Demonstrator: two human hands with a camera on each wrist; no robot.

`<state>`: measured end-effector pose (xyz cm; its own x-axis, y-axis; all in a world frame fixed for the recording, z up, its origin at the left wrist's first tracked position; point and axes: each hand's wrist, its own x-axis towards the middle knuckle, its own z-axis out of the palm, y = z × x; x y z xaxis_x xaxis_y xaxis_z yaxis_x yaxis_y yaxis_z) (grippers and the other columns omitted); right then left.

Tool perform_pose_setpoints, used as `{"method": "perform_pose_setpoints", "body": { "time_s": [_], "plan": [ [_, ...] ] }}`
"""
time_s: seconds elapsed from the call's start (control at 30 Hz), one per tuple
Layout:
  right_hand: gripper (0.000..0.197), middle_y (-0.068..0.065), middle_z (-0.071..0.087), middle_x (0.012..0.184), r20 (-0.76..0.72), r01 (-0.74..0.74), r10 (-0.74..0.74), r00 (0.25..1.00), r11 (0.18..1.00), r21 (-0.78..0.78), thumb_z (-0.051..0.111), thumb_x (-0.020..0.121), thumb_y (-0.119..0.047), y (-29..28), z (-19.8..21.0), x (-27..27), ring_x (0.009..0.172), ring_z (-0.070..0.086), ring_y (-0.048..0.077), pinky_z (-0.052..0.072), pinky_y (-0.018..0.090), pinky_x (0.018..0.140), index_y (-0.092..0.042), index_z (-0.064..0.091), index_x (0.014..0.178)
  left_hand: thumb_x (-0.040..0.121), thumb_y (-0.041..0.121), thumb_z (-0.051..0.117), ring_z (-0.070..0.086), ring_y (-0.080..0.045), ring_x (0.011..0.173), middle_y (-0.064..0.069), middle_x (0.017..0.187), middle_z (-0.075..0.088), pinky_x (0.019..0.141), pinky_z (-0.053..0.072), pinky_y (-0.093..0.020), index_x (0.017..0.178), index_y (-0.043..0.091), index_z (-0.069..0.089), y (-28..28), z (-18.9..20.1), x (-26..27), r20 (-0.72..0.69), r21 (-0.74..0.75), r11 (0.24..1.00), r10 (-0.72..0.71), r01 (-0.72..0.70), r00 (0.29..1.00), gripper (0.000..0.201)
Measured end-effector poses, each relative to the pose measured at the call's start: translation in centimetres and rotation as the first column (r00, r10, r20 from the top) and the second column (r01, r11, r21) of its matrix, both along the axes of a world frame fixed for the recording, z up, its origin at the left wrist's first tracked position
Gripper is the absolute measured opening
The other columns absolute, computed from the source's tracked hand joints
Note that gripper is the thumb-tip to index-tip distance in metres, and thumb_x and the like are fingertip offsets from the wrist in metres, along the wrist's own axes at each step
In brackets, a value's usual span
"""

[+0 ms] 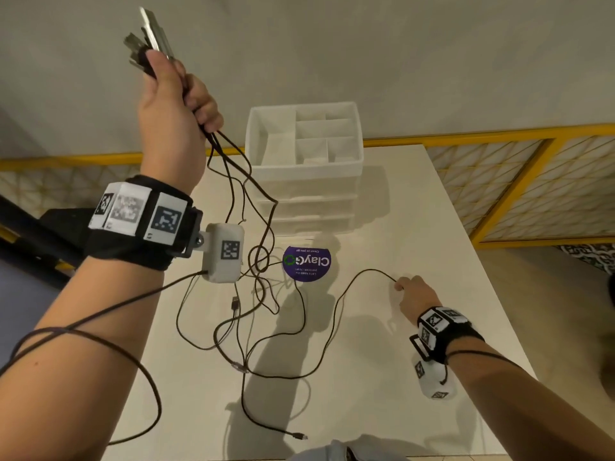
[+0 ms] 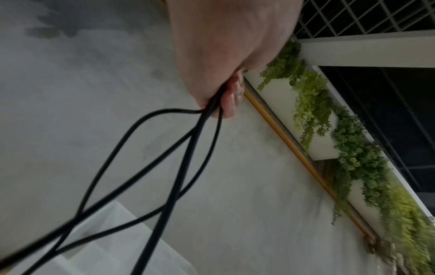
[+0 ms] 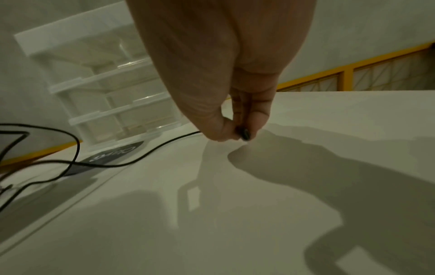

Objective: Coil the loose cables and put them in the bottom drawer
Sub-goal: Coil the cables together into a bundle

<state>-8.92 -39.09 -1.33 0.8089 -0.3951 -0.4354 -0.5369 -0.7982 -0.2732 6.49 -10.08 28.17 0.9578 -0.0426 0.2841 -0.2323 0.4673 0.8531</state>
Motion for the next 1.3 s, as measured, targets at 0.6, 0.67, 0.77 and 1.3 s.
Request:
{"method": "perform_pose_setpoints", "body": {
  "time_s": [0.6, 0.67, 0.77, 1.3],
  "plan": [
    [0.030, 0.004, 0.066, 0.085, 0.558, -0.136, -0.203, 0.805, 0.852, 0.506, 0.049, 0.088, 0.005, 5.1, 6.7, 3.6, 0.078, 0.059, 0.012, 0.041, 0.000, 0.063, -0.007, 0.069, 0.106, 0.101, 0.029, 0.034, 0.028, -0.007, 0.049, 0.011, 0.053, 0.034, 0.048, 0.026, -0.021, 0.075, 0.018, 0.037, -2.7, -4.9, -0.9, -0.029, 0.253, 0.950, -0.182, 0.183, 0.983, 0.028],
    [0.027, 0.001, 0.065, 0.083, 0.569, -0.148, -0.256, 0.781, 0.810, 0.567, 0.052, 0.089, 0.000, 6.0, 8.1, 4.3, 0.077, 0.060, 0.009, 0.041, 0.001, 0.062, -0.009, 0.069, 0.108, 0.101, 0.027, 0.036, 0.029, -0.007, 0.050, 0.011, 0.055, 0.035, 0.050, 0.027, -0.022, 0.076, 0.019, 0.037, -2.8, -6.5, -1.5, -0.051, 0.314, 0.923, -0.218, 0.223, 0.975, 0.027],
    [0.020, -0.010, 0.056, 0.083, 0.675, -0.214, -0.215, 0.706, 0.843, 0.493, 0.060, 0.088, -0.015, 7.2, 10.3, 5.1, 0.077, 0.053, 0.001, 0.038, 0.005, 0.071, -0.017, 0.071, 0.105, 0.102, 0.027, 0.033, 0.029, -0.008, 0.051, 0.011, 0.055, 0.035, 0.049, 0.028, -0.021, 0.077, 0.019, 0.043, -3.2, -8.6, -2.2, -0.132, 0.295, 0.909, -0.266, 0.295, 0.955, 0.027],
    [0.007, -0.002, 0.055, 0.061, 0.644, -0.205, -0.461, 0.611, 0.693, 0.691, 0.063, 0.086, -0.021, 8.6, 14.3, 6.3, 0.049, 0.047, 0.007, 0.044, 0.018, 0.052, -0.021, 0.063, 0.079, 0.102, 0.027, 0.033, 0.028, -0.006, 0.048, 0.010, 0.055, 0.034, 0.045, 0.028, -0.017, 0.079, 0.017, 0.048, -4.0, -9.8, -3.0, -0.193, 0.243, 0.912, -0.288, 0.330, 0.938, 0.029]
  ]
}}
